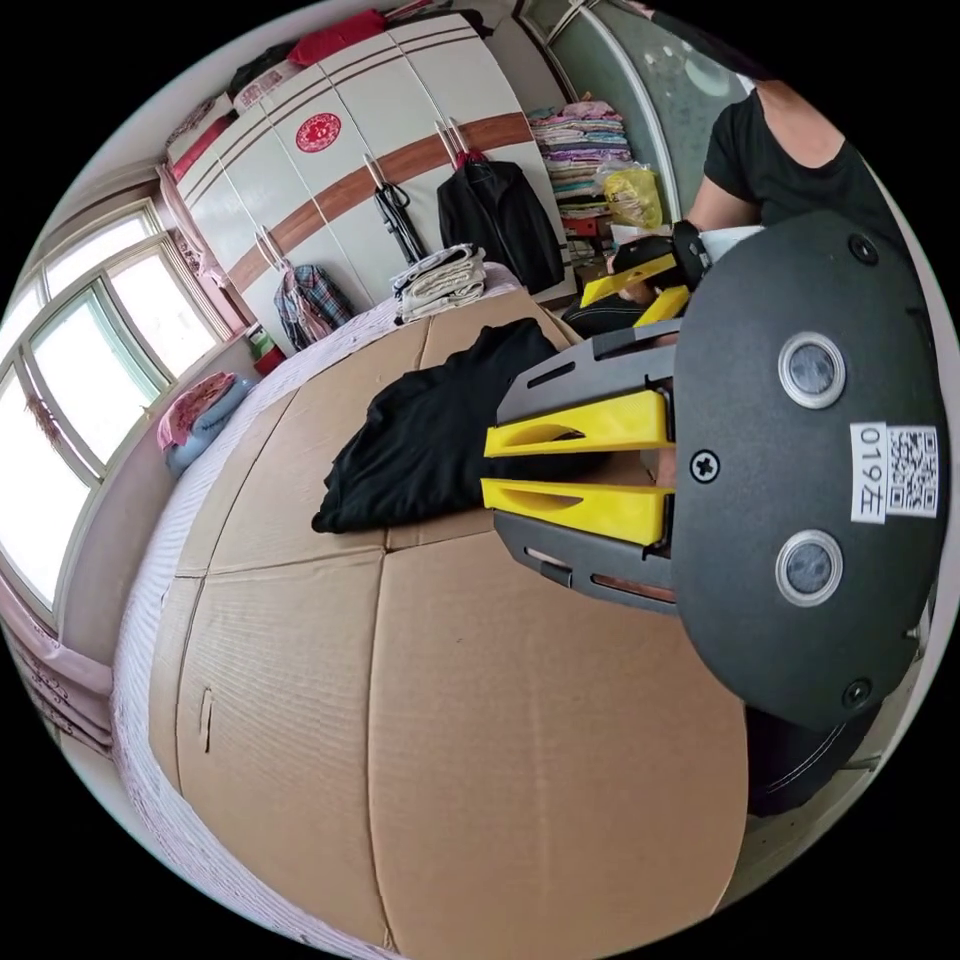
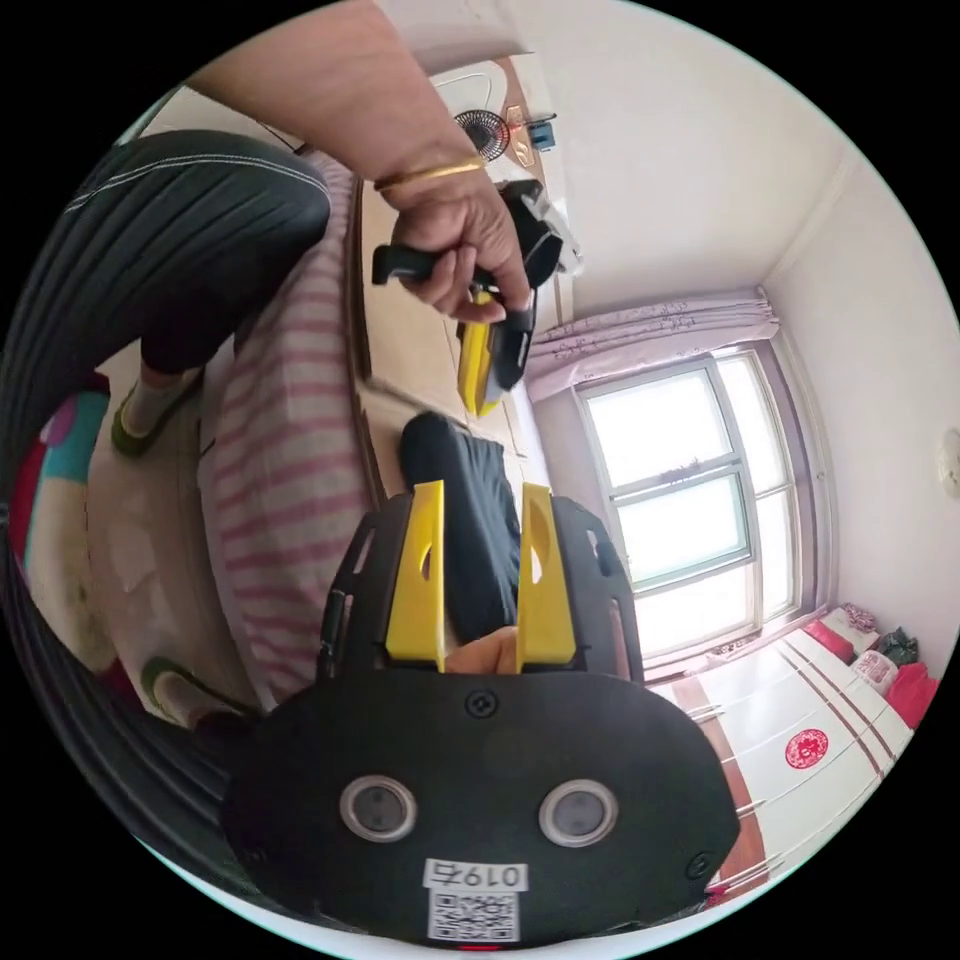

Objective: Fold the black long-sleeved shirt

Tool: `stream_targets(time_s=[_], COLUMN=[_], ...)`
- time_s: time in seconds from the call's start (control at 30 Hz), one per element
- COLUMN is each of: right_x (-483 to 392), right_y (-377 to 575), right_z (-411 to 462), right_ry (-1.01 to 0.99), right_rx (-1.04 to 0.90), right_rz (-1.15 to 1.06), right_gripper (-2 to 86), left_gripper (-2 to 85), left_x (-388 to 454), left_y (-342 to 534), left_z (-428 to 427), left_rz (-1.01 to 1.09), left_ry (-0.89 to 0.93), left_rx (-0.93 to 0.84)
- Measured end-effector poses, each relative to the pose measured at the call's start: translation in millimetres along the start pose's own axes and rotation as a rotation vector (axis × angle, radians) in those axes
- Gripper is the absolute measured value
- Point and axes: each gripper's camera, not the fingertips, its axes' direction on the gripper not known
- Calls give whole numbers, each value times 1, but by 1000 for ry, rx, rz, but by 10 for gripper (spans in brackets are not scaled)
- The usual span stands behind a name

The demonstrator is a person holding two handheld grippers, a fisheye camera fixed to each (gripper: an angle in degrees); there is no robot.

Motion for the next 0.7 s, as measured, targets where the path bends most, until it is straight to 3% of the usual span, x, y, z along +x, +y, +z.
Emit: stream_targets(time_s=[0.33,0.7], right_x=[-27,-41], right_y=[-28,-25], right_z=[43,59], right_ry=[49,71], right_rx=[-52,-3], right_rz=[-122,-251], right_gripper=[96,53], left_gripper=[11,8], left_x=[5,7], left_y=[31,-7], left_z=[44,139], left_rz=[8,-22], left_ry=[7,-52], left_rx=[-16,-160])
